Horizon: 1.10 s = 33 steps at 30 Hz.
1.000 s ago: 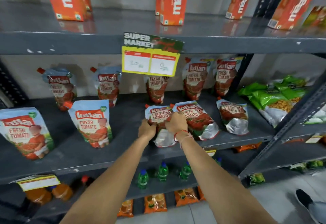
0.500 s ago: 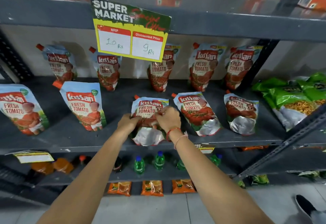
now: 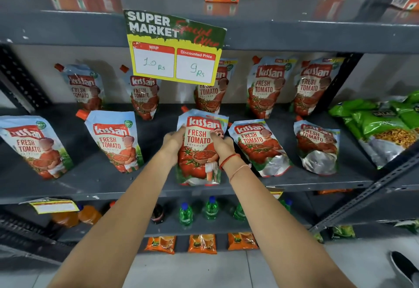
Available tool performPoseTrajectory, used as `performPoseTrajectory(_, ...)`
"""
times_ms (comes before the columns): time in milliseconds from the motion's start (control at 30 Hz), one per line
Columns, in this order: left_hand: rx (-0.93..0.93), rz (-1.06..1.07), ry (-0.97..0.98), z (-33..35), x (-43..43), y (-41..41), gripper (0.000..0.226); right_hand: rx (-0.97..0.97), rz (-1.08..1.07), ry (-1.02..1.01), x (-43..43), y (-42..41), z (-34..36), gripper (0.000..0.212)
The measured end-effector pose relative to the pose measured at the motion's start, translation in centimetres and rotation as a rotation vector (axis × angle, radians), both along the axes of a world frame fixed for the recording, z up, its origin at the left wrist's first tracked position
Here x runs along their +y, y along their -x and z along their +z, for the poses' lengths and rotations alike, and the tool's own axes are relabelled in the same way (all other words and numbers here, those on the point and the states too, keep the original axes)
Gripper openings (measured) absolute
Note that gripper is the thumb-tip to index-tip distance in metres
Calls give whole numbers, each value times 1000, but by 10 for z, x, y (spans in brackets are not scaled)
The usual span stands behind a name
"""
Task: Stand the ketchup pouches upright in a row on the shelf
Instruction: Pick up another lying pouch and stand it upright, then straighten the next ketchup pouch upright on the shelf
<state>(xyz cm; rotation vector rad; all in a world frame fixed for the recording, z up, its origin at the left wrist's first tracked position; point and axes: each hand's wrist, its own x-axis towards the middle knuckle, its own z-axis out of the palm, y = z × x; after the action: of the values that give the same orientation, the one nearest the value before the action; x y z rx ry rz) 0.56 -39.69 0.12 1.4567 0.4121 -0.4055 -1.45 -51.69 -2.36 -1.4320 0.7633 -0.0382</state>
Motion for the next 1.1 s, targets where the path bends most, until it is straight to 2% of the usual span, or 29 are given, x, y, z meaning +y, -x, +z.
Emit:
performPoseTrajectory(133, -282, 97, 98, 25, 3, 8, 21, -254, 23, -17, 0, 5, 32, 31)
performPoseTrajectory(267, -538, 108, 103, 38, 12, 12, 22, -503, 82, -20, -7, 9, 69, 29)
performPoseTrajectory(367, -605, 125, 112, 33, 17, 11, 24, -649, 126, -15, -19, 7, 82, 12)
performPoseTrajectory(533, -616, 162, 108, 24, 25, 10, 23, -671, 246, 232, -27, -4, 91, 15)
performPoseTrajectory(667, -629, 188, 62, 22, 19, 11, 21, -685, 318, 268, -39, -6, 89, 19)
performPoseTrajectory(700, -636, 202, 32, 19, 17, 12, 28, -689, 322, 248, -44, -4, 87, 17)
performPoseTrajectory(767, -711, 297, -109, 10, 10, 23, 46, -667, 296, 221, -61, 4, 80, 25)
performPoseTrajectory(833, -857, 459, -326, -1, -3, 43, 50, -601, 232, 246, -82, 14, 71, 28)
performPoseTrajectory(900, -960, 498, -355, -8, -27, 70, 46, -426, 163, 425, -110, 20, 58, 30)
performPoseTrajectory(967, -1013, 334, -278, -16, -54, 89, 38, -96, 182, 771, -141, 22, 35, 40)
performPoseTrajectory(1000, -1014, 226, -258, -21, -68, 92, 32, 54, 219, 854, -153, 24, 24, 46)
performPoseTrajectory(1033, -990, 124, -252, -25, -80, 92, 27, 153, 263, 884, -161, 26, 15, 51)
performPoseTrajectory(1100, -834, -4, -242, -33, -99, 84, 25, 198, 333, 854, -165, 28, 3, 56)
